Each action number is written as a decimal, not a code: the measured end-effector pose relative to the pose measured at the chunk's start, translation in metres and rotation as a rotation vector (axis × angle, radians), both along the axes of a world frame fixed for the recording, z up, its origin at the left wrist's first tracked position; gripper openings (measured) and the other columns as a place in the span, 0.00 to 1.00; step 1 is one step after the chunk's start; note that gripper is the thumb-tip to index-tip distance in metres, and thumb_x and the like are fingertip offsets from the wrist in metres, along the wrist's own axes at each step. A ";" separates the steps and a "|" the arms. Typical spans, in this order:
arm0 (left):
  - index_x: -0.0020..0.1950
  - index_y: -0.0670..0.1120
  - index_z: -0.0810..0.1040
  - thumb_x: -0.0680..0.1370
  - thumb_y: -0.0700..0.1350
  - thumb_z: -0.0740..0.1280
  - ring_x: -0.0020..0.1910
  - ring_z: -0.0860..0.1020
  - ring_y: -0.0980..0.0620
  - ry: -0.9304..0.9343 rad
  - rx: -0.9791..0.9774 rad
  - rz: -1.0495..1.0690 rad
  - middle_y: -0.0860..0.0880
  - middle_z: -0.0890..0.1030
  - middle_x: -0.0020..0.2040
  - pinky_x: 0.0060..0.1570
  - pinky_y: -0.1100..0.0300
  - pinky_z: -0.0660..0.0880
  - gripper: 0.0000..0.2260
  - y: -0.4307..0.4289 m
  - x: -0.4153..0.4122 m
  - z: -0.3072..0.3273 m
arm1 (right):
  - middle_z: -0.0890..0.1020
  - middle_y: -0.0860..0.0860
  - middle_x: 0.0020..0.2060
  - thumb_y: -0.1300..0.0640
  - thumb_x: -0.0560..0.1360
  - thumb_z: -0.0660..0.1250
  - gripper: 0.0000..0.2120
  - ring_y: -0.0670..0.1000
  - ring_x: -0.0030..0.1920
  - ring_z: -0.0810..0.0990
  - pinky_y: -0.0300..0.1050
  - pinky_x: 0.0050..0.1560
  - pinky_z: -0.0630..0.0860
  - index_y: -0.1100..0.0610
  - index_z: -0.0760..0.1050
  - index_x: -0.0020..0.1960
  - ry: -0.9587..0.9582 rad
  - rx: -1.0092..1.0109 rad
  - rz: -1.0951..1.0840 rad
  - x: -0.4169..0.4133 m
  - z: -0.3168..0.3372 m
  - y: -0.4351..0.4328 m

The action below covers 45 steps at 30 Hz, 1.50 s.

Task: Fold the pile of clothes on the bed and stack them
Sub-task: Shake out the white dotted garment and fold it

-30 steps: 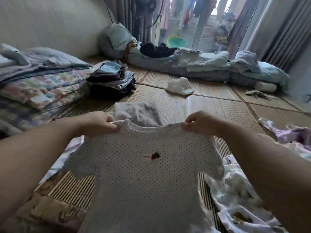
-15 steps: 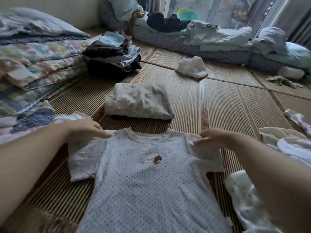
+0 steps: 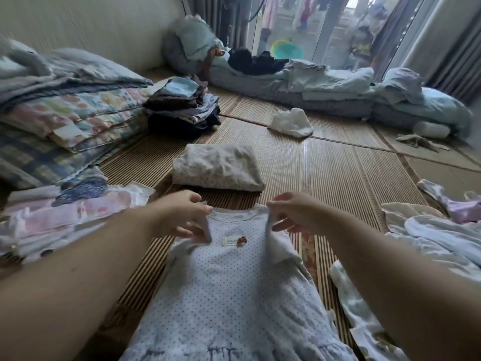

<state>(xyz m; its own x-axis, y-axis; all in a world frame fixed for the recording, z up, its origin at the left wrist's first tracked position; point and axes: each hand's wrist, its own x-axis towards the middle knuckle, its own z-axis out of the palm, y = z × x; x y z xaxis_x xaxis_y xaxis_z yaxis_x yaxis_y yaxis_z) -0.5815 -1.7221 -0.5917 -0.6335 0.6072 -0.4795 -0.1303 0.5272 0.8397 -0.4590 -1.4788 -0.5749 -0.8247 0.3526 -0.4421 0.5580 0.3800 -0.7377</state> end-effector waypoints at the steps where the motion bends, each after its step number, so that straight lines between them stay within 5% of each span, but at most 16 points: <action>1: 0.55 0.47 0.72 0.75 0.49 0.69 0.41 0.85 0.46 -0.019 -0.001 -0.013 0.41 0.81 0.50 0.36 0.59 0.80 0.12 0.006 0.009 -0.004 | 0.84 0.54 0.43 0.51 0.77 0.66 0.12 0.50 0.39 0.83 0.43 0.39 0.79 0.57 0.77 0.56 -0.012 0.028 0.031 -0.004 -0.002 -0.009; 4: 0.66 0.48 0.69 0.75 0.53 0.69 0.42 0.83 0.50 0.186 -0.085 0.125 0.49 0.77 0.53 0.33 0.60 0.78 0.22 0.011 0.018 -0.022 | 0.79 0.49 0.42 0.53 0.77 0.66 0.16 0.47 0.39 0.80 0.37 0.35 0.77 0.60 0.74 0.62 0.031 0.281 -0.015 -0.009 -0.018 -0.014; 8: 0.72 0.45 0.66 0.74 0.54 0.66 0.55 0.76 0.47 0.588 -0.370 0.248 0.43 0.75 0.64 0.44 0.57 0.73 0.28 0.005 -0.003 -0.031 | 0.77 0.51 0.44 0.55 0.76 0.68 0.20 0.45 0.36 0.76 0.38 0.36 0.75 0.62 0.71 0.65 -0.023 0.394 -0.145 -0.011 -0.045 -0.002; 10: 0.68 0.43 0.69 0.75 0.54 0.67 0.56 0.76 0.46 0.544 -0.412 0.244 0.44 0.77 0.60 0.45 0.57 0.71 0.25 0.006 -0.011 -0.032 | 0.80 0.55 0.49 0.53 0.74 0.69 0.20 0.49 0.45 0.80 0.44 0.46 0.80 0.62 0.73 0.62 -0.091 0.411 -0.174 -0.015 -0.055 0.001; 13: 0.49 0.42 0.76 0.73 0.53 0.70 0.39 0.74 0.53 0.392 -0.397 0.222 0.50 0.76 0.41 0.33 0.59 0.67 0.15 0.009 -0.016 -0.041 | 0.83 0.57 0.46 0.51 0.72 0.72 0.14 0.54 0.48 0.83 0.48 0.50 0.80 0.61 0.80 0.51 -0.151 0.375 -0.227 -0.025 -0.063 0.006; 17: 0.42 0.41 0.80 0.74 0.51 0.70 0.43 0.79 0.48 0.400 -0.382 0.147 0.46 0.81 0.43 0.42 0.55 0.76 0.12 0.019 -0.023 -0.053 | 0.83 0.56 0.42 0.56 0.71 0.71 0.06 0.54 0.43 0.83 0.49 0.48 0.81 0.60 0.80 0.41 -0.080 0.195 -0.239 -0.033 -0.057 0.010; 19: 0.43 0.44 0.79 0.76 0.50 0.69 0.43 0.78 0.49 0.382 -0.281 0.134 0.48 0.80 0.43 0.41 0.57 0.74 0.09 0.022 -0.030 -0.048 | 0.82 0.57 0.46 0.56 0.73 0.70 0.05 0.55 0.48 0.82 0.52 0.51 0.80 0.59 0.78 0.43 0.003 0.130 -0.271 -0.032 -0.049 0.016; 23: 0.48 0.50 0.77 0.74 0.47 0.68 0.44 0.79 0.50 0.447 0.052 0.253 0.51 0.80 0.43 0.39 0.58 0.75 0.04 0.026 -0.039 -0.024 | 0.81 0.55 0.48 0.58 0.74 0.68 0.04 0.52 0.46 0.80 0.43 0.40 0.76 0.58 0.77 0.48 0.231 -0.008 -0.339 -0.028 -0.020 0.031; 27: 0.47 0.52 0.78 0.71 0.44 0.74 0.46 0.82 0.52 0.354 0.431 0.359 0.52 0.83 0.45 0.40 0.61 0.79 0.09 0.023 -0.034 -0.005 | 0.81 0.55 0.50 0.63 0.74 0.69 0.08 0.53 0.51 0.81 0.49 0.52 0.79 0.56 0.77 0.52 0.514 -0.133 -0.358 -0.011 0.010 0.032; 30: 0.51 0.52 0.80 0.69 0.41 0.75 0.46 0.83 0.53 0.342 0.568 0.156 0.52 0.85 0.46 0.40 0.64 0.79 0.13 0.005 -0.029 0.004 | 0.82 0.51 0.41 0.67 0.73 0.68 0.08 0.50 0.43 0.82 0.44 0.45 0.80 0.56 0.79 0.46 0.600 -0.077 -0.255 0.025 0.015 0.025; 33: 0.48 0.49 0.82 0.66 0.48 0.75 0.43 0.82 0.52 0.460 0.464 -0.137 0.48 0.84 0.43 0.43 0.58 0.79 0.12 -0.017 -0.013 0.007 | 0.81 0.43 0.30 0.65 0.72 0.70 0.12 0.39 0.30 0.78 0.32 0.29 0.74 0.48 0.79 0.38 0.543 0.175 -0.177 0.074 -0.003 0.014; 36: 0.38 0.52 0.80 0.67 0.43 0.75 0.36 0.78 0.58 0.656 0.207 -0.349 0.53 0.81 0.35 0.36 0.61 0.74 0.06 -0.036 0.007 -0.011 | 0.81 0.43 0.32 0.64 0.72 0.69 0.17 0.40 0.32 0.78 0.36 0.30 0.73 0.41 0.78 0.35 0.319 0.404 -0.096 0.115 -0.036 -0.001; 39: 0.40 0.60 0.80 0.67 0.45 0.74 0.39 0.78 0.62 0.774 -0.149 -0.563 0.58 0.80 0.39 0.38 0.64 0.76 0.09 -0.057 0.038 -0.040 | 0.83 0.47 0.47 0.66 0.72 0.64 0.17 0.47 0.47 0.82 0.49 0.47 0.80 0.44 0.79 0.40 0.081 0.539 0.115 0.141 -0.058 -0.021; 41: 0.42 0.62 0.81 0.68 0.49 0.73 0.44 0.75 0.68 0.805 -0.195 -0.645 0.62 0.77 0.43 0.41 0.73 0.71 0.07 -0.066 0.053 -0.054 | 0.81 0.41 0.56 0.60 0.74 0.63 0.12 0.42 0.59 0.74 0.47 0.62 0.69 0.45 0.81 0.45 0.036 0.701 0.201 0.148 -0.057 -0.033; 43: 0.45 0.62 0.81 0.70 0.51 0.72 0.47 0.72 0.68 0.871 -0.153 -0.599 0.64 0.74 0.46 0.45 0.75 0.66 0.06 -0.072 0.059 -0.060 | 0.81 0.39 0.52 0.50 0.73 0.59 0.11 0.39 0.58 0.67 0.46 0.63 0.59 0.46 0.81 0.44 0.062 0.727 0.134 0.144 -0.052 -0.055; 45: 0.47 0.60 0.81 0.70 0.50 0.72 0.48 0.72 0.66 0.906 -0.096 -0.531 0.63 0.74 0.46 0.49 0.69 0.70 0.07 -0.074 0.064 -0.063 | 0.82 0.44 0.39 0.44 0.70 0.52 0.17 0.43 0.47 0.75 0.54 0.60 0.68 0.49 0.76 0.34 0.089 0.682 0.066 0.134 -0.048 -0.082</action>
